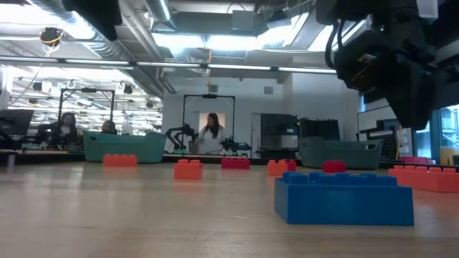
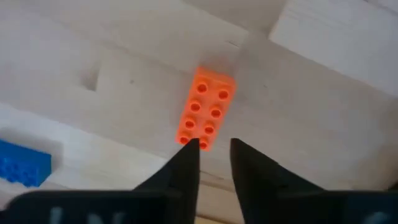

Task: Sort & place blocks by color
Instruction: Put the orange game piece into the blue bin

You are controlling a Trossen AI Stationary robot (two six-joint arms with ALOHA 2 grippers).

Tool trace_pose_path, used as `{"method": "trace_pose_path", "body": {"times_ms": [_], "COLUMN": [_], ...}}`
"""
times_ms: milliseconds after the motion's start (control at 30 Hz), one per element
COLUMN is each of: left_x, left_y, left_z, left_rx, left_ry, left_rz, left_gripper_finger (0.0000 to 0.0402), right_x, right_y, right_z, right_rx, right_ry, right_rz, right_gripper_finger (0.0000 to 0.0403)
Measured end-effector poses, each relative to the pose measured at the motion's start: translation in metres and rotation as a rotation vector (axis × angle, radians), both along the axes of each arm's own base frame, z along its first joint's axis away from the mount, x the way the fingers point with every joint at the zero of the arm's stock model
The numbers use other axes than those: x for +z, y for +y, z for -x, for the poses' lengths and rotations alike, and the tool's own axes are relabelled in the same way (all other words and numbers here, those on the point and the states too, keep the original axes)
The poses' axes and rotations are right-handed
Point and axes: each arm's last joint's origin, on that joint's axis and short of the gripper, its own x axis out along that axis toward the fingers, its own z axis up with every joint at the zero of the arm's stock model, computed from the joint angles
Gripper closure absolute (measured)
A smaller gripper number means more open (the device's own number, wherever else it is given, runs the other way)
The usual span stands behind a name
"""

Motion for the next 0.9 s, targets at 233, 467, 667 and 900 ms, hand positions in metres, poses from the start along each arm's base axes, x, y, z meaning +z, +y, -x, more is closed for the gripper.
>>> {"method": "trace_pose_path", "body": {"times_ms": [233, 467, 667, 900], "left_x": [0.000, 0.000, 0.000, 0.000], "left_y": [0.000, 0.000, 0.000, 0.000], "left_z": [0.000, 0.000, 0.000, 0.000], "left_rx": [-0.004, -0.004, -0.003, -0.002], "left_ry": [0.001, 0.001, -0.001, -0.003], "left_rz": [0.002, 0.002, -0.001, -0.004], "left_gripper_finger": [0.0198, 0.0198, 0.0198, 0.0198], "right_x": [-0.001, -0.001, -0.001, -0.004], "right_y": [0.000, 0.000, 0.010, 0.020], "right_z": [0.000, -0.002, -0.002, -0.001], "right_rx": [-0.055, -0.061, -0.120, -0.207], "right_ry": [0.020, 0.000, -0.019, 0.016], "right_rz": [-0.007, 0.014, 0.029, 0.027], "right_gripper_finger": [0.0234, 0.0218, 0.0218, 0.0218]}}
